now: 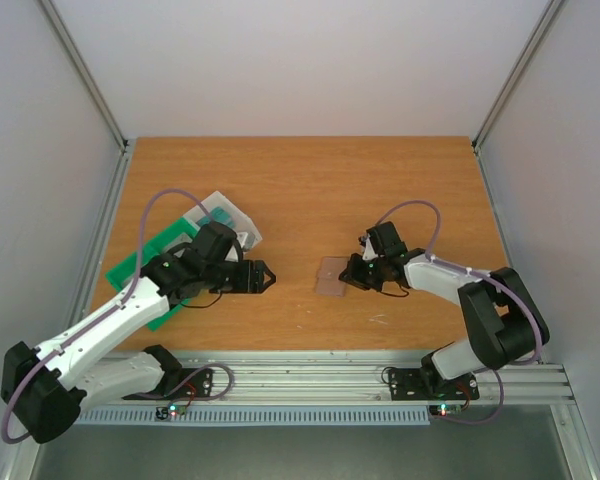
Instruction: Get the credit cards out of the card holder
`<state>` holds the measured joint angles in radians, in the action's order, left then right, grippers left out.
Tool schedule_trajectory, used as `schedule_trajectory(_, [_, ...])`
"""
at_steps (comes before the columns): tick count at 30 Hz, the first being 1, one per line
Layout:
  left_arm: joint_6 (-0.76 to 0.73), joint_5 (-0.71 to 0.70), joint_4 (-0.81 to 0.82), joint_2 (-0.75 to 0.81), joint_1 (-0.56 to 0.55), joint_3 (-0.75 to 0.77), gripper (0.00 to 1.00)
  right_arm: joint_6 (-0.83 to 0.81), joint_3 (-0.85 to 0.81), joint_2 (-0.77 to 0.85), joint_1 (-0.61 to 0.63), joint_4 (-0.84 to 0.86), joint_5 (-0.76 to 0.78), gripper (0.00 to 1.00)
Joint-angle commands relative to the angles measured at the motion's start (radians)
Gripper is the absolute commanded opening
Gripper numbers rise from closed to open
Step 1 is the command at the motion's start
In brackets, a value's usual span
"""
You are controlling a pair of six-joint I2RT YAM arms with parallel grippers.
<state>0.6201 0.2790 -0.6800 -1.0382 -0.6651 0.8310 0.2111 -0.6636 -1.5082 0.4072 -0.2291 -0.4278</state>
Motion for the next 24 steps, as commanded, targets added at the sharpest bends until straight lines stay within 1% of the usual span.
schedule_trajectory(1, [0.022, -0.022, 0.040, -0.011, -0.012, 0.021, 0.72, 0.004, 0.043, 0.073, 0.001, -0.018, -0.042, 0.01])
schedule_trajectory(3, [0.009, -0.032, 0.046, -0.040, -0.012, 0.028, 0.72, 0.003, 0.032, 0.084, 0.001, -0.031, -0.069, 0.01])
schedule_trajectory(5, [-0.001, -0.034, 0.058, -0.081, -0.014, 0.038, 0.69, 0.005, 0.012, 0.098, 0.004, -0.056, -0.098, 0.01])
schedule_trajectory(8, [-0.010, 0.023, 0.115, -0.147, -0.019, 0.046, 0.67, 0.012, -0.020, 0.134, 0.022, -0.102, -0.116, 0.01])
schedule_trajectory(13, [-0.017, 0.048, 0.201, -0.250, -0.062, 0.064, 0.66, 0.009, -0.078, 0.171, 0.075, -0.179, -0.114, 0.01])
schedule_trajectory(19, [-0.004, 0.098, 0.275, -0.387, -0.122, 0.117, 0.66, 0.017, -0.115, 0.194, 0.132, -0.205, -0.121, 0.01])
schedule_trajectory(24, [0.006, 0.095, 0.320, -0.449, -0.150, 0.140, 0.66, 0.028, -0.129, 0.222, 0.161, -0.201, -0.135, 0.01])
